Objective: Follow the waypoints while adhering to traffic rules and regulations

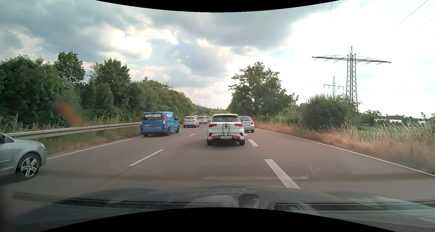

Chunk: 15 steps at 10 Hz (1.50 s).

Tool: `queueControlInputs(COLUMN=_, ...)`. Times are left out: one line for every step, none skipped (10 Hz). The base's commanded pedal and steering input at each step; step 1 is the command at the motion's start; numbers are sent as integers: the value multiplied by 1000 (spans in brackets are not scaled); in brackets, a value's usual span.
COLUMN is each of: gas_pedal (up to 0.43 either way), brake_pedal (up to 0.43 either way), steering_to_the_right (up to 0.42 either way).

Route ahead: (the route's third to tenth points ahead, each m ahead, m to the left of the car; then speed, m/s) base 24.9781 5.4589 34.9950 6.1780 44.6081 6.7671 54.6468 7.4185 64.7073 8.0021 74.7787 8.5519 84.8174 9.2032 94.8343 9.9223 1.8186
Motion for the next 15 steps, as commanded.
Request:
queueControlInputs(gas_pedal=59, brake_pedal=0, steering_to_the_right=-9)
queueControlInputs(gas_pedal=79, brake_pedal=0, steering_to_the_right=-9)
queueControlInputs(gas_pedal=79, brake_pedal=0, steering_to_the_right=-9)
queueControlInputs(gas_pedal=87, brake_pedal=0, steering_to_the_right=-9)
queueControlInputs(gas_pedal=79, brake_pedal=0, steering_to_the_right=-9)
queueControlInputs(gas_pedal=47, brake_pedal=0, steering_to_the_right=-9)
queueControlInputs(gas_pedal=47, brake_pedal=0, steering_to_the_right=-9)
queueControlInputs(gas_pedal=47, brake_pedal=0, steering_to_the_right=-9)
queueControlInputs(gas_pedal=39, brake_pedal=0, steering_to_the_right=-9)
queueControlInputs(gas_pedal=28, brake_pedal=0, steering_to_the_right=-9)
queueControlInputs(gas_pedal=20, brake_pedal=0, steering_to_the_right=-9)
queueControlInputs(gas_pedal=20, brake_pedal=0, steering_to_the_right=-9)
queueControlInputs(gas_pedal=20, brake_pedal=0, steering_to_the_right=-9)
queueControlInputs(gas_pedal=20, brake_pedal=0, steering_to_the_right=-9)
queueControlInputs(gas_pedal=28, brake_pedal=0, steering_to_the_right=-9)
